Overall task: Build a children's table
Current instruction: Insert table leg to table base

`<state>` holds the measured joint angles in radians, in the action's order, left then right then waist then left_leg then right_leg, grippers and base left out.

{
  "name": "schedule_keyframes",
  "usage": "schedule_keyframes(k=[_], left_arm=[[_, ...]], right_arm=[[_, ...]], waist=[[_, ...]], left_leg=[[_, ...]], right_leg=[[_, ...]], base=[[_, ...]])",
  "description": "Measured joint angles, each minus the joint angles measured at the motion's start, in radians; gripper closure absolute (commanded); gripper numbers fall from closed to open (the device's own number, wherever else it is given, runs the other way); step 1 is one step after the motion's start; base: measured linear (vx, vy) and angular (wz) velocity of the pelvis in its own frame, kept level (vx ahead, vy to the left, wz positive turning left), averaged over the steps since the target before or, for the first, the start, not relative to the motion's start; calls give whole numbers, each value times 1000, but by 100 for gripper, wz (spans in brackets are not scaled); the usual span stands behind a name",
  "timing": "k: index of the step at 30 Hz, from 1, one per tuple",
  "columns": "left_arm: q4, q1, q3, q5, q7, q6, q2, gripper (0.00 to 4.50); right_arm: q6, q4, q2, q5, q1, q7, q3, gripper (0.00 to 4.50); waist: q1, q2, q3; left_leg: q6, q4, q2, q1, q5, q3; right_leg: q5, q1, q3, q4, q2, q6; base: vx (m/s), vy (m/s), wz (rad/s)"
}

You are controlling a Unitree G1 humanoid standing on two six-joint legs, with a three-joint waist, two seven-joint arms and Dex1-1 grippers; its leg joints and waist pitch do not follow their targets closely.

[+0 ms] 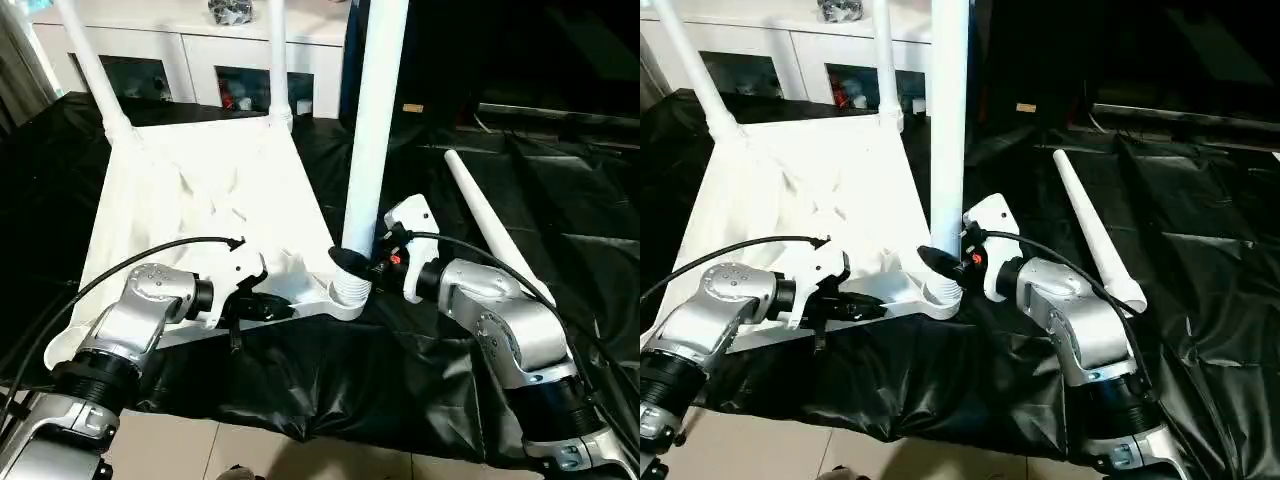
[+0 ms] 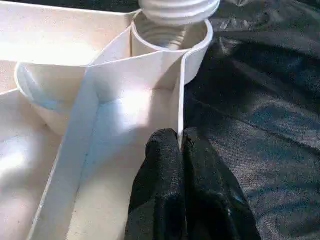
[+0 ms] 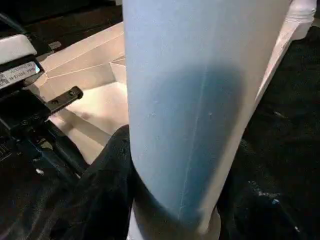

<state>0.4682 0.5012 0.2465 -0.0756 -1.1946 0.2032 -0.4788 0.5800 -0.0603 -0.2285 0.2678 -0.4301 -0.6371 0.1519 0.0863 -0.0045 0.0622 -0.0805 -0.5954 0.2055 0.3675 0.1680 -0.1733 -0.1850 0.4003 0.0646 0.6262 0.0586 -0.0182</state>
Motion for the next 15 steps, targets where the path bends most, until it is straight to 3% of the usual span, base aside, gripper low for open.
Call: schedule_keyframes(k=[15], left_arm=[[0,0,0,2,11,18,3,450]], right_arm=[[-79,-136,44,-2,-20,-3,-16,263]], waist=[[-3,-5,-3]], left_leg=[[0,0,0,-1,0,0]], right_leg=[[-2,0,0,0,0,3]], base=[[0,0,0]])
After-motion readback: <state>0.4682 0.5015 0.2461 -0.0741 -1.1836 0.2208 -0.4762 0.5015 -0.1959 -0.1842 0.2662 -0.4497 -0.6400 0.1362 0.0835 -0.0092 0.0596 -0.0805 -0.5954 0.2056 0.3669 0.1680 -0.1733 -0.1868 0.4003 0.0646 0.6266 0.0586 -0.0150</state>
